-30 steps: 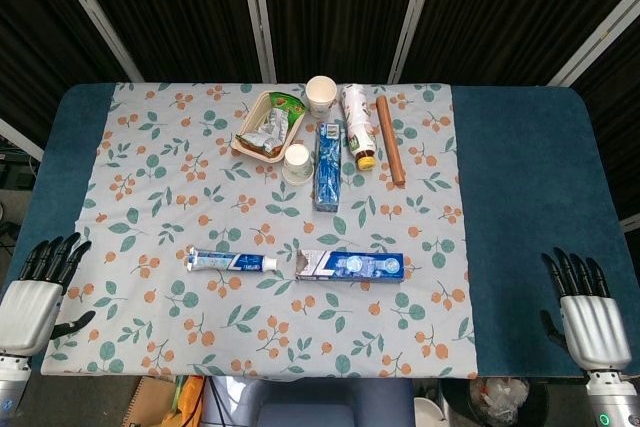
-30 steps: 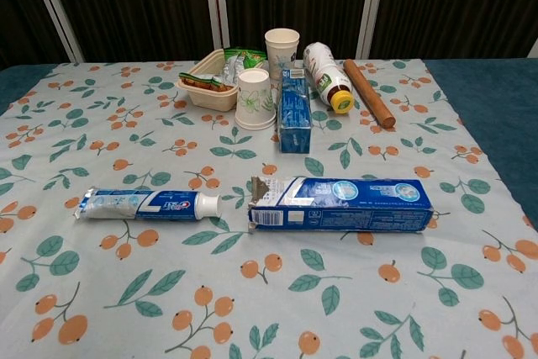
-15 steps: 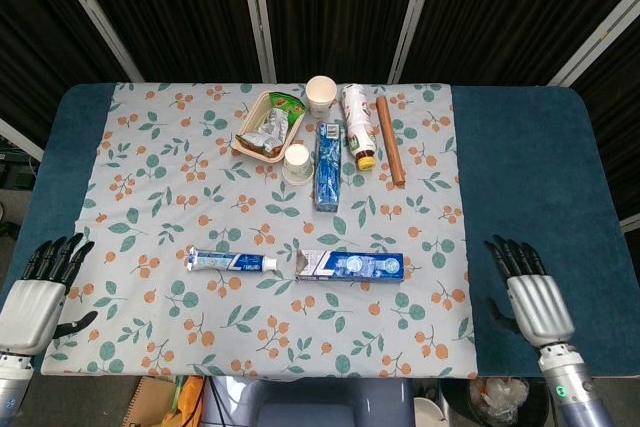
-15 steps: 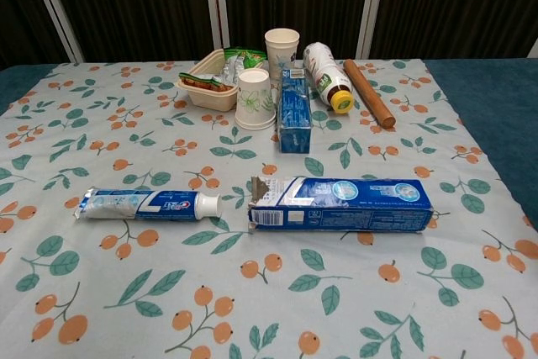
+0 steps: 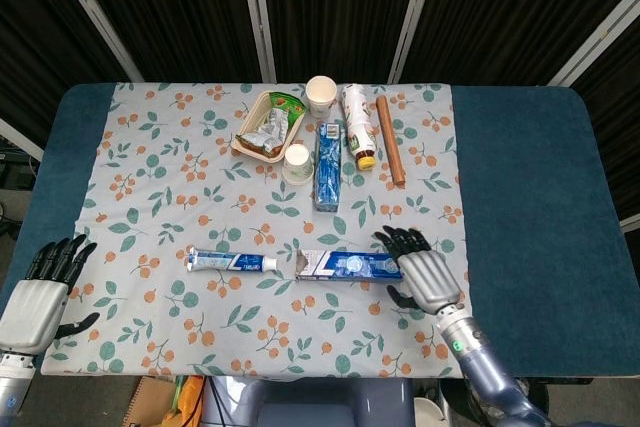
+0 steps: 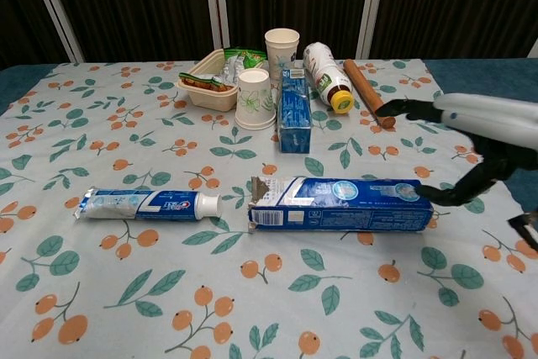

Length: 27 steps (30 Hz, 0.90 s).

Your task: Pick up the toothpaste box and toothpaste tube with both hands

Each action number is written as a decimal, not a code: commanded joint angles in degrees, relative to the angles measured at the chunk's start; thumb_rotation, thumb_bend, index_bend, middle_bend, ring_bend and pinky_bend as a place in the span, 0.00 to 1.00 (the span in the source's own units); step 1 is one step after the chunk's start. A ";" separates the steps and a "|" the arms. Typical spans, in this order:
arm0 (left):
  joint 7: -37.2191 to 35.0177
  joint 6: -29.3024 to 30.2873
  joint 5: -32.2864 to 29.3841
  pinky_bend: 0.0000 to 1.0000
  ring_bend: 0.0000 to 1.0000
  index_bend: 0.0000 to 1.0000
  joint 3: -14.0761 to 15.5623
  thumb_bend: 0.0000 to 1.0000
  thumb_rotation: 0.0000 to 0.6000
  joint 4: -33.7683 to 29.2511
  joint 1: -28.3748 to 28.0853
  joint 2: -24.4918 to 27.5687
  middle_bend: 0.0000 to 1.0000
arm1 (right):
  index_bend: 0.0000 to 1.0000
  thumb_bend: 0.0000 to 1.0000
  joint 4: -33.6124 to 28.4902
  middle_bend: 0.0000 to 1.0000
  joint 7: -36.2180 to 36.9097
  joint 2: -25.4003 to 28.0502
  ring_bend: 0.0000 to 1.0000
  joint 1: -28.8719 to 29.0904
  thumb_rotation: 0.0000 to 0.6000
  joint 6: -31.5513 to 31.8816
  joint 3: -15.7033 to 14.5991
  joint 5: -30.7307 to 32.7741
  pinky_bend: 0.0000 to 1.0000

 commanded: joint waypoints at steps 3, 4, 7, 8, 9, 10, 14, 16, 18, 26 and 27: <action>-0.41 -0.60 -0.57 0.04 0.00 0.00 -0.02 0.01 1.00 -0.29 -0.17 0.28 0.00 | 0.00 0.39 4.09 0.04 -5.19 -7.71 0.00 5.42 1.00 -0.82 1.64 6.97 0.01; -0.50 -0.79 -0.74 0.04 0.00 0.00 -0.04 0.01 1.00 -0.37 -0.23 0.36 0.00 | 0.00 0.39 5.04 0.04 -5.74 -8.90 0.00 6.17 1.00 -0.86 1.80 7.94 0.01; -0.69 -1.31 -1.19 0.04 0.00 0.00 -0.11 0.01 1.00 -0.64 -0.41 0.59 0.00 | 0.00 0.39 7.83 0.04 -7.05 -11.87 0.00 8.08 1.00 -0.50 2.21 10.33 0.01; -0.77 -1.42 -1.29 0.04 0.00 0.00 -0.11 0.01 1.00 -0.72 -0.44 0.63 0.00 | 0.00 0.39 8.63 0.04 -7.25 -12.58 0.00 8.60 1.00 -0.55 2.34 10.96 0.01; -0.90 -1.54 -1.40 0.04 0.00 0.00 -0.13 0.01 1.00 -0.81 -0.49 0.70 0.00 | 0.00 0.39 9.83 0.05 -7.49 -13.58 0.00 9.34 1.00 -0.59 2.54 11.82 0.01; -0.98 -1.62 -1.47 0.04 0.00 0.00 -0.13 0.01 1.00 -0.86 -0.51 0.73 0.00 | 0.00 0.39 10.59 0.06 -7.56 -14.18 0.00 9.78 1.00 -0.61 2.70 12.30 0.02; -1.28 -2.05 -1.87 0.04 0.00 0.00 -0.17 0.01 1.00 -1.04 -0.66 0.91 0.00 | 0.00 0.39 13.42 0.08 -7.27 -16.39 0.00 11.06 1.00 -0.58 2.77 14.09 0.05; -1.46 -2.33 -2.19 0.04 0.00 0.00 -0.21 0.01 1.00 -1.19 -0.73 0.98 0.00 | 0.00 0.39 14.47 0.08 -7.40 -17.11 0.00 11.44 1.00 -0.62 2.29 14.70 0.05; -1.53 -2.67 -2.47 0.04 0.00 0.00 -0.23 0.01 1.00 -1.38 -0.84 1.10 0.00 | 0.00 0.39 15.46 0.08 -7.63 -17.79 0.00 11.88 1.00 -0.62 1.73 15.35 0.05; -1.43 -3.04 -2.85 0.04 0.00 0.00 -0.22 0.01 1.00 -1.84 -0.97 1.22 0.00 | 0.04 0.39 17.48 0.14 -7.17 -19.60 0.07 12.82 1.00 -0.13 0.77 16.74 0.11; -1.43 -3.02 -2.88 0.04 0.00 0.00 -0.23 0.01 1.00 -1.88 -0.96 1.24 0.00 | 0.10 0.39 17.72 0.20 -7.05 -19.80 0.13 12.86 1.00 0.07 0.67 16.55 0.16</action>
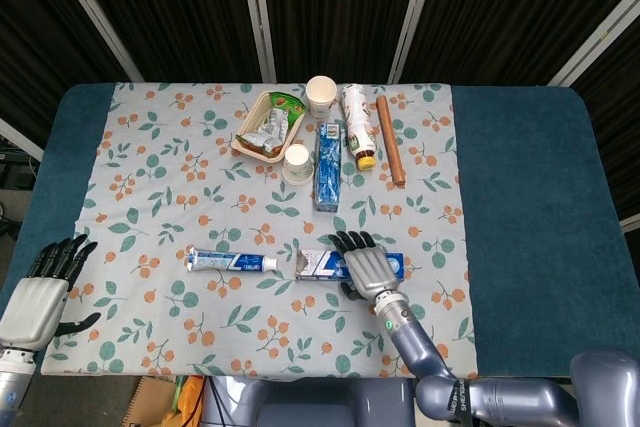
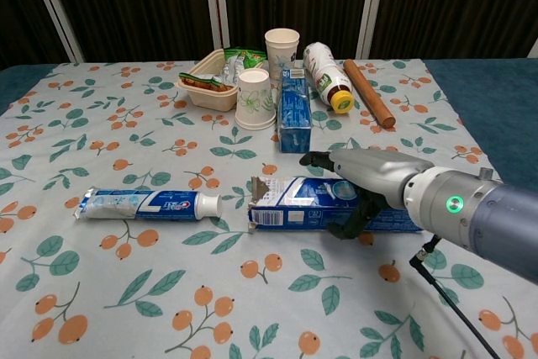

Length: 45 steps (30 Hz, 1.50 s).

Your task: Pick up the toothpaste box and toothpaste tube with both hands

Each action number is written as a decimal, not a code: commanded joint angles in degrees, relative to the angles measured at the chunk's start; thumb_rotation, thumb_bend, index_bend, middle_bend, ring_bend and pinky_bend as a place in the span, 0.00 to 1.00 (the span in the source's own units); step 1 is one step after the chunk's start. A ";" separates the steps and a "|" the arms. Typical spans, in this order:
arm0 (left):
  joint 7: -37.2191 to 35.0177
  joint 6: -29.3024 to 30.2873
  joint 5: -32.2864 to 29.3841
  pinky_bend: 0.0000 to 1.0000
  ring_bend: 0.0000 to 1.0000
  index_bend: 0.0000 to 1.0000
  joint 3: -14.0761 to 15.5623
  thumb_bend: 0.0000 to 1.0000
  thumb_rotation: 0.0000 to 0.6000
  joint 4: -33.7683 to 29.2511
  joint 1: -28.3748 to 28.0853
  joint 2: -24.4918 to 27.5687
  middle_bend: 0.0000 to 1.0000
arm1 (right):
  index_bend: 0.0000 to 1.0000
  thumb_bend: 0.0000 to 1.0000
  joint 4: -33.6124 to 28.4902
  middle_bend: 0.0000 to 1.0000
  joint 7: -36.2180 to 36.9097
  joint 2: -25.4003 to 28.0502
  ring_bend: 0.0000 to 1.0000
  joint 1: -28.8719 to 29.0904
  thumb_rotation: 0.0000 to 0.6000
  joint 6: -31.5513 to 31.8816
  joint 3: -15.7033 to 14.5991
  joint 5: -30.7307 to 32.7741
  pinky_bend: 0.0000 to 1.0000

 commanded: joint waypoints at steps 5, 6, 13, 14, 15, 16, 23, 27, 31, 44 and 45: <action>0.07 0.12 0.01 0.04 0.00 0.01 0.02 0.01 1.00 -0.12 0.03 0.03 0.00 | 0.40 0.39 1.45 0.47 2.08 -1.41 0.42 -0.54 1.00 2.13 -0.87 -2.42 0.42; 0.02 0.20 0.13 0.04 0.00 0.02 0.05 0.01 1.00 -0.11 0.04 0.01 0.00 | 0.42 0.40 1.51 0.49 2.52 -1.50 0.44 -0.75 1.00 2.59 -1.10 -3.07 0.44; 0.38 0.04 0.40 0.07 0.01 0.05 0.20 0.01 1.00 -0.08 -0.10 -0.10 0.01 | 0.44 0.41 -0.55 0.51 4.85 -0.20 0.45 -1.80 1.00 4.52 -1.38 -6.27 0.45; 0.60 0.02 0.40 0.08 0.02 0.06 0.12 0.01 1.00 -0.12 -0.17 -0.17 0.01 | 0.44 0.41 -1.08 0.51 5.16 0.27 0.45 -1.97 1.00 4.77 -1.35 -6.65 0.45; 0.82 0.01 0.36 0.10 0.03 0.07 0.01 0.01 1.00 -0.19 -0.25 -0.25 0.03 | 0.44 0.41 -1.66 0.51 5.45 0.79 0.45 -2.14 1.00 4.99 -1.31 -7.01 0.45; 1.02 -0.14 0.23 0.11 0.05 0.08 -0.13 0.01 1.00 -0.37 -0.40 -0.35 0.04 | 0.44 0.41 -2.24 0.51 5.73 1.33 0.45 -2.29 1.00 5.14 -1.29 -7.34 0.45; 6.44 -4.29 -1.31 0.28 0.20 0.18 -3.26 0.08 1.00 -2.34 -4.69 -2.31 0.20 | 0.44 0.41 -6.62 0.51 7.42 5.61 0.45 -3.20 1.00 6.34 -0.94 -10.17 0.45; 12.31 -9.96 -5.52 0.35 0.26 0.26 -6.81 0.13 1.00 -2.81 -9.63 -6.22 0.28 | 0.44 0.41 -9.70 0.51 8.51 8.50 0.45 -3.86 1.00 6.81 -0.81 -11.29 0.45; 18.29 -14.19 -9.94 0.37 0.29 0.27 -9.70 0.15 1.00 -0.82 -14.08 -11.13 0.31 | 0.44 0.41 -11.91 0.51 9.51 11.02 0.45 -4.48 1.00 7.20 -0.55 -11.55 0.45; 28.67 -20.97 -17.92 0.39 0.34 0.34 -10.66 0.15 1.00 9.07 -22.44 -25.72 0.38 | 0.44 0.41 -17.13 0.51 10.69 16.92 0.45 -5.98 1.00 9.73 0.18 -12.52 0.45; 28.88 -21.06 -18.24 0.39 0.34 0.34 -10.65 0.16 1.00 9.53 -22.69 -26.34 0.38 | 0.44 0.41 -17.33 0.51 10.68 17.17 0.45 -6.04 1.00 9.82 0.14 -12.57 0.45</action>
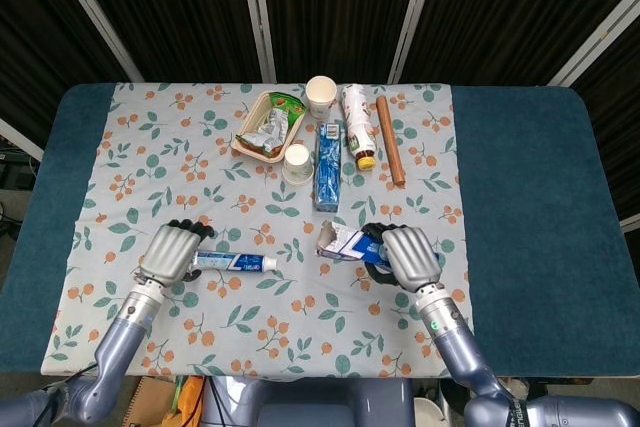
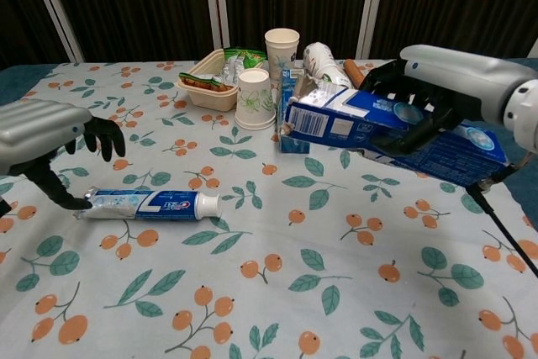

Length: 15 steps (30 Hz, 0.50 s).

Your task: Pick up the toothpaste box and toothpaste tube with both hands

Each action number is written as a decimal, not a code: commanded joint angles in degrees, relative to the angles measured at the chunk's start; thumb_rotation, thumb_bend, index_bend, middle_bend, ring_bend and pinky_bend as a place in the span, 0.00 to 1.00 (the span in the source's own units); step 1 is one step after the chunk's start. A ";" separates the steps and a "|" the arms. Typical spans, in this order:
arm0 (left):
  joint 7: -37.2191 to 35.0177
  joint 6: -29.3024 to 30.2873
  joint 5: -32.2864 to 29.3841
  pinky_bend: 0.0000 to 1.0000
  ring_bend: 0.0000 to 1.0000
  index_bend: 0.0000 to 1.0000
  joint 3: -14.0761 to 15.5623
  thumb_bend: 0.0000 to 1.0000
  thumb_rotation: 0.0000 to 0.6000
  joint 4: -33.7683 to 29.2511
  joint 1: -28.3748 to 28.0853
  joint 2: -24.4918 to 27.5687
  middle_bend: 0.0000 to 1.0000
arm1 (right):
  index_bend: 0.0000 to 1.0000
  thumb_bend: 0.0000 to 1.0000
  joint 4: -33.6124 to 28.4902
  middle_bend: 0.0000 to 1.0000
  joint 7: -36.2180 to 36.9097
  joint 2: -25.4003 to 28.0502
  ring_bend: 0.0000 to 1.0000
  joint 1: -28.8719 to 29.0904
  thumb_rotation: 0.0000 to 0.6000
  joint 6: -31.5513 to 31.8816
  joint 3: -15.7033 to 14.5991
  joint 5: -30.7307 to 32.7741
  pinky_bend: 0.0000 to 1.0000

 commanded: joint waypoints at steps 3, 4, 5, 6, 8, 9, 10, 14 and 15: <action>2.08 -1.10 -2.43 0.40 0.35 0.36 0.13 0.17 1.00 3.37 -2.15 -4.13 0.40 | 0.44 0.41 -1.18 0.51 0.10 1.39 0.45 -0.46 1.00 0.80 -0.03 -0.32 0.45; 2.31 -1.23 -2.71 0.40 0.35 0.36 0.16 0.17 1.00 3.72 -2.38 -4.56 0.40 | 0.44 0.41 -1.37 0.51 0.13 1.59 0.45 -0.52 1.00 0.91 -0.01 -0.31 0.45; 2.52 -1.32 -2.95 0.40 0.36 0.36 0.17 0.17 1.00 4.10 -2.62 -4.96 0.40 | 0.44 0.41 -1.57 0.51 0.17 1.78 0.45 -0.57 1.00 1.03 0.02 -0.30 0.45; 2.70 -1.40 -3.17 0.40 0.36 0.36 0.18 0.17 1.00 4.47 -2.85 -5.36 0.41 | 0.44 0.41 -1.76 0.51 0.20 1.95 0.45 -0.62 1.00 1.12 0.01 -0.30 0.45; 2.91 -1.72 -3.94 0.41 0.37 0.37 0.19 0.17 1.00 5.32 -3.35 -6.41 0.41 | 0.44 0.41 -2.18 0.51 0.14 2.23 0.45 -0.80 1.00 1.38 -0.26 -0.46 0.45; 2.99 -1.83 -4.22 0.42 0.38 0.39 0.22 0.18 1.00 5.63 -3.53 -6.78 0.43 | 0.44 0.41 -2.29 0.51 0.12 2.33 0.45 -0.82 1.00 1.46 -0.28 -0.47 0.45; 3.12 -1.91 -4.42 0.44 0.40 0.41 0.29 0.20 1.00 5.95 -3.70 -7.11 0.45 | 0.44 0.41 -2.42 0.51 0.08 2.40 0.45 -0.86 1.00 1.51 -0.38 -0.48 0.45; 3.65 -1.38 -4.50 0.60 0.58 0.59 0.76 0.37 1.00 7.09 -4.06 -8.16 0.64 | 0.44 0.41 -2.85 0.51 -0.10 2.82 0.45 -1.03 1.00 1.97 -0.56 -0.77 0.45; 3.74 -1.17 -4.40 0.63 0.62 0.63 0.84 0.40 1.00 7.25 -4.05 -8.25 0.68 | 0.44 0.41 -2.91 0.51 -0.08 2.87 0.45 -1.05 1.00 2.04 -0.54 -0.79 0.45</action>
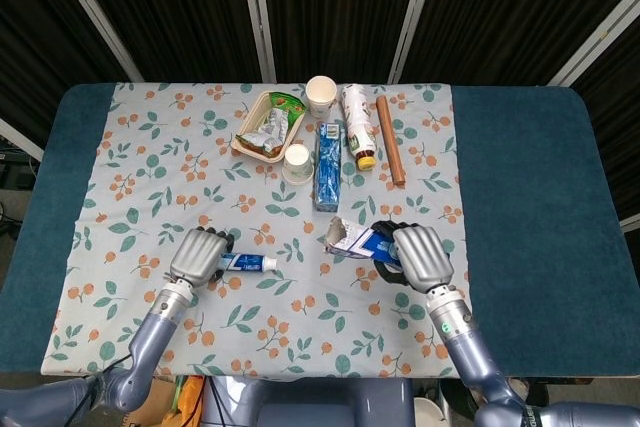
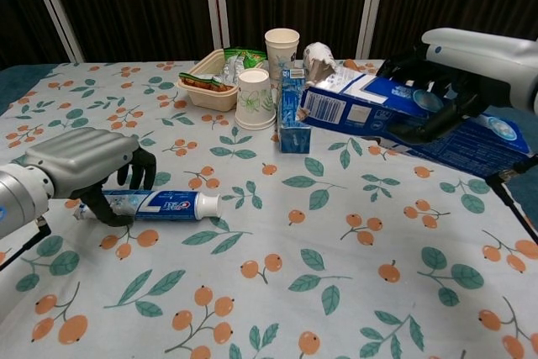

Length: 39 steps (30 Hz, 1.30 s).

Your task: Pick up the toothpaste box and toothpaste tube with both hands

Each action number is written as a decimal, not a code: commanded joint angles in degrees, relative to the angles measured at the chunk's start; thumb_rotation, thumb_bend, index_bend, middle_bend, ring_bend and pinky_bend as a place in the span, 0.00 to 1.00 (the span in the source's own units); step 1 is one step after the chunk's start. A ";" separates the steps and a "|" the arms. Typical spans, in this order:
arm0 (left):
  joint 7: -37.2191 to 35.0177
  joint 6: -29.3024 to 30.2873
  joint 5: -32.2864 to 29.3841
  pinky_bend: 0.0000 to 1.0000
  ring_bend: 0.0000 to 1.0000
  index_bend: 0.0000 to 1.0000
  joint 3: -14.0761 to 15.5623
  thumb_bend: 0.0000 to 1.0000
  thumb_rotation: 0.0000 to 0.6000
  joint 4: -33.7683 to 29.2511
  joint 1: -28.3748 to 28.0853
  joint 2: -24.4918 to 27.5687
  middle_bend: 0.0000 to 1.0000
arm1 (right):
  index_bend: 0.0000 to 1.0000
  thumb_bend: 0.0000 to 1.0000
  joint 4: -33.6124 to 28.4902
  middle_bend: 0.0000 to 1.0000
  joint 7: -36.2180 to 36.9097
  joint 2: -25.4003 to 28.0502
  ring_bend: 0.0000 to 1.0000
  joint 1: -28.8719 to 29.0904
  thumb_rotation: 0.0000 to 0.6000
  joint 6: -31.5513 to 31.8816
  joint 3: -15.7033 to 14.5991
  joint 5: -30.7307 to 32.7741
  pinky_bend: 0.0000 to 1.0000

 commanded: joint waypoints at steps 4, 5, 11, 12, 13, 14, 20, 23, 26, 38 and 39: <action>-0.37 2.21 2.13 0.67 0.68 0.69 0.86 0.43 1.00 1.02 -0.09 -0.26 0.75 | 0.44 0.41 -0.85 0.51 0.13 0.73 0.45 -0.18 1.00 0.68 0.32 -0.08 0.45; -1.11 2.90 3.37 0.68 0.68 0.70 0.79 0.43 1.00 0.82 -0.25 0.11 0.75 | 0.44 0.41 -1.04 0.51 0.08 0.94 0.45 -0.22 1.00 0.83 0.32 -0.12 0.45; -4.23 5.27 9.47 0.68 0.68 0.70 -1.78 0.44 1.00 -2.02 -2.82 3.63 0.75 | 0.44 0.41 -1.68 0.51 0.45 1.45 0.45 -0.64 1.00 1.41 0.22 0.17 0.45; -4.61 5.32 10.40 0.68 0.68 0.70 -2.31 0.44 1.00 -2.56 -3.45 4.38 0.75 | 0.44 0.41 -1.76 0.51 0.51 1.50 0.45 -0.71 1.00 1.46 0.15 0.17 0.45; -5.05 5.33 11.45 0.68 0.68 0.70 -2.94 0.44 1.00 -3.14 -4.20 5.23 0.75 | 0.44 0.41 -1.84 0.51 0.56 1.57 0.45 -0.76 1.00 1.49 0.09 0.16 0.45; -5.86 4.99 12.86 0.68 0.68 0.70 -3.69 0.44 1.00 -3.95 -5.30 6.59 0.75 | 0.44 0.41 -2.01 0.51 0.68 1.70 0.45 -0.87 1.00 1.55 -0.01 0.15 0.45; -8.64 1.62 19.16 0.68 0.68 0.70 -6.12 0.44 1.00 -6.59 -10.76 13.26 0.75 | 0.44 0.41 -2.83 0.51 1.07 2.16 0.45 -1.32 1.00 1.87 -0.45 -0.12 0.45; -8.68 0.09 20.79 0.68 0.68 0.70 -7.27 0.44 1.00 -8.04 -12.97 15.89 0.75 | 0.44 0.41 -3.27 0.51 1.13 2.34 0.45 -1.54 1.00 2.02 -0.73 -0.29 0.45; -7.60 -1.81 21.17 0.68 0.68 0.70 -8.23 0.44 1.00 -9.73 -14.95 18.12 0.75 | 0.44 0.41 -3.74 0.51 1.34 2.44 0.45 -1.71 1.00 2.13 -0.88 -0.30 0.45; -1.44 -4.92 18.42 0.68 0.68 0.70 -8.75 0.44 1.00 -12.61 -18.78 18.63 0.75 | 0.44 0.41 -5.30 0.51 2.05 3.28 0.45 -2.26 1.00 2.48 -1.22 -0.91 0.45; -0.98 -4.90 18.06 0.68 0.68 0.70 -8.76 0.44 1.00 -12.59 -18.97 18.31 0.75 | 0.44 0.41 -5.40 0.51 2.14 3.43 0.45 -2.34 1.00 2.53 -1.23 -0.96 0.45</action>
